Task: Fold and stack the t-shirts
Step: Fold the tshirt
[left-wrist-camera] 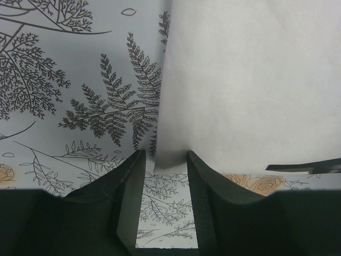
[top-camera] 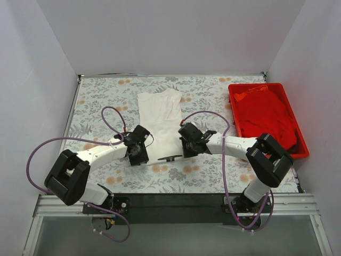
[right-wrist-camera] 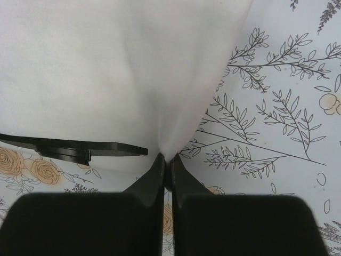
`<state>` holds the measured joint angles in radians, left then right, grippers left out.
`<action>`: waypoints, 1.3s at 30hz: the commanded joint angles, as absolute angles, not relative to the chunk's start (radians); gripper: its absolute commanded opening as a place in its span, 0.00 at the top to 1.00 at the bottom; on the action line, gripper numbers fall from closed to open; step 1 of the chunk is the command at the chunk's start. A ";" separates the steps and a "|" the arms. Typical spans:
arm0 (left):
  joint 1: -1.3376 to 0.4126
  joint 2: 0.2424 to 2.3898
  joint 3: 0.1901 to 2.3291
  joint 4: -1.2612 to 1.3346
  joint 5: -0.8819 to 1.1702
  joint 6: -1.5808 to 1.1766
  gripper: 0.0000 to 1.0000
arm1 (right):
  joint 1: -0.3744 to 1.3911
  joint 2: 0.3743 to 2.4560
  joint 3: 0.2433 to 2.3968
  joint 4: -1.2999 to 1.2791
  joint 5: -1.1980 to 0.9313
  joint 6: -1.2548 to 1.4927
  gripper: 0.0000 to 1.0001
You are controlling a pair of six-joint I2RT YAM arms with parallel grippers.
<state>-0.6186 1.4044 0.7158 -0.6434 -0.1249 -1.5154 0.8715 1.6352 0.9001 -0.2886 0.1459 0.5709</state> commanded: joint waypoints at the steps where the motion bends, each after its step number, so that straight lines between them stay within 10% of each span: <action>1: -0.637 1.479 0.669 -0.620 -0.123 -1.540 0.65 | 0.887 1.700 0.827 -0.416 0.103 0.560 0.99; 8: -0.647 1.500 0.663 -0.623 -0.129 -1.551 0.79 | 0.887 1.695 0.824 -0.414 0.104 0.560 0.99; 11: -0.653 1.487 0.660 -0.633 -0.114 -1.555 1.00 | 0.887 1.683 0.834 -0.425 0.094 0.548 0.99; 20: -0.793 1.330 0.709 -0.824 -0.058 -1.650 1.00 | 0.948 1.499 0.841 -0.647 0.049 0.479 0.99; 31: -1.439 1.190 0.676 -1.008 0.075 -2.174 1.00 | 1.291 1.154 0.681 -0.885 -0.083 0.742 0.99; 39: -1.225 1.160 0.919 -1.138 -0.070 -1.952 1.00 | 1.113 1.137 1.023 -1.143 0.193 0.569 0.99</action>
